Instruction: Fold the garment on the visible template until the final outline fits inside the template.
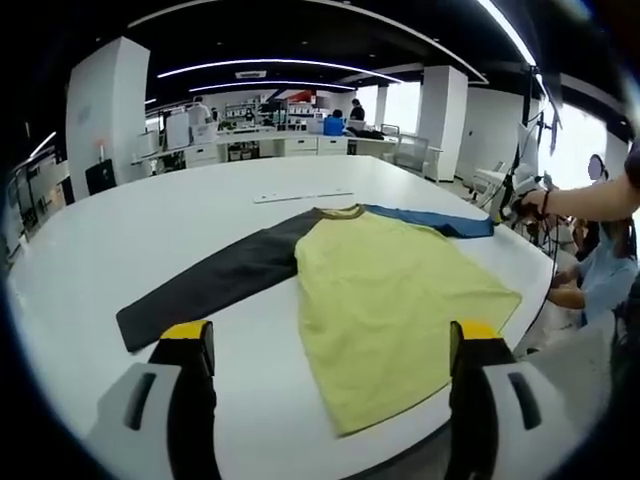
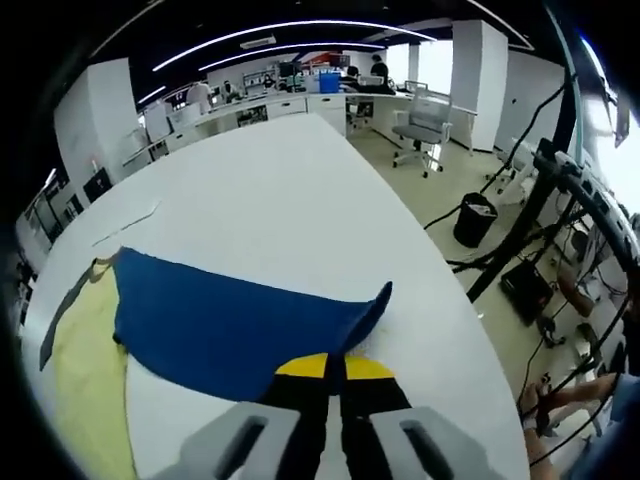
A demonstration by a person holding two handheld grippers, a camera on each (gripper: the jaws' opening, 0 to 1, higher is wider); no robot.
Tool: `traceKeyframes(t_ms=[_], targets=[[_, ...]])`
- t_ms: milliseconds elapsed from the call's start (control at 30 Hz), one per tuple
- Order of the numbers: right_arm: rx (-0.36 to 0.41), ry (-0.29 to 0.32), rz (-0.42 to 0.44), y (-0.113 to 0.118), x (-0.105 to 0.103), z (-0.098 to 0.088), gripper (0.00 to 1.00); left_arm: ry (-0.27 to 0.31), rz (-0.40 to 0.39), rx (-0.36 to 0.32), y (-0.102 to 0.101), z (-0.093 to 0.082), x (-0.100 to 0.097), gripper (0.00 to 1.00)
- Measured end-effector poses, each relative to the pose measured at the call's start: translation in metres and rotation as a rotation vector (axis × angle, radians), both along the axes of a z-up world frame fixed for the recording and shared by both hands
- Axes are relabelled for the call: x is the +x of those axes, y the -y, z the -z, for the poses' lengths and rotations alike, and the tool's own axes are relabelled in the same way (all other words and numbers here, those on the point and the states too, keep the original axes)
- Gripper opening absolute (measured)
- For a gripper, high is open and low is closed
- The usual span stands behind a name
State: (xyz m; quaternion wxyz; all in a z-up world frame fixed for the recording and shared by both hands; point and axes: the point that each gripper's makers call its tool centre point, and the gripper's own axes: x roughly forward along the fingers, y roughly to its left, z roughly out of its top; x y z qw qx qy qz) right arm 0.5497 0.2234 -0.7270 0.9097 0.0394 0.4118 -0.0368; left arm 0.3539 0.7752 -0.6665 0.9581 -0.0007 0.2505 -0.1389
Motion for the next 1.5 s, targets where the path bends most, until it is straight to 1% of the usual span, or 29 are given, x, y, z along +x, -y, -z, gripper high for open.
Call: traceKeyframes(t_ms=[100,333,700,833,1000,1167,1367,1500], targets=[[-0.001,0.019,-0.016,-0.007,0.005,-0.006,0.00,-0.002,0.003,0.000,0.000,0.001,-0.001,0.96],[-0.010,0.032,-0.059,-0.022,0.012,-0.014,0.00,-0.005,0.001,-0.002,-0.004,0.003,-0.003,0.96],[-0.007,0.053,-0.150,-0.059,0.025,-0.029,0.00,-0.009,0.006,-0.002,-0.005,0.005,-0.005,0.97],[-0.009,0.062,-0.180,-0.072,0.034,-0.034,0.00,-0.014,0.005,-0.002,-0.006,0.006,-0.006,0.97],[0.012,0.068,-0.207,-0.087,0.049,-0.038,0.00,-0.010,0.006,-0.010,-0.005,0.005,-0.006,0.97],[-0.006,0.066,-0.264,-0.107,0.061,-0.037,0.00,-0.024,0.018,0.002,-0.003,0.008,-0.007,0.97],[-0.003,0.059,-0.313,-0.132,0.071,-0.038,0.00,-0.028,0.017,-0.001,-0.003,0.008,-0.008,0.97],[-0.012,0.052,-0.365,-0.152,0.074,-0.038,0.00,-0.028,0.015,-0.002,-0.004,0.007,-0.009,0.97]])
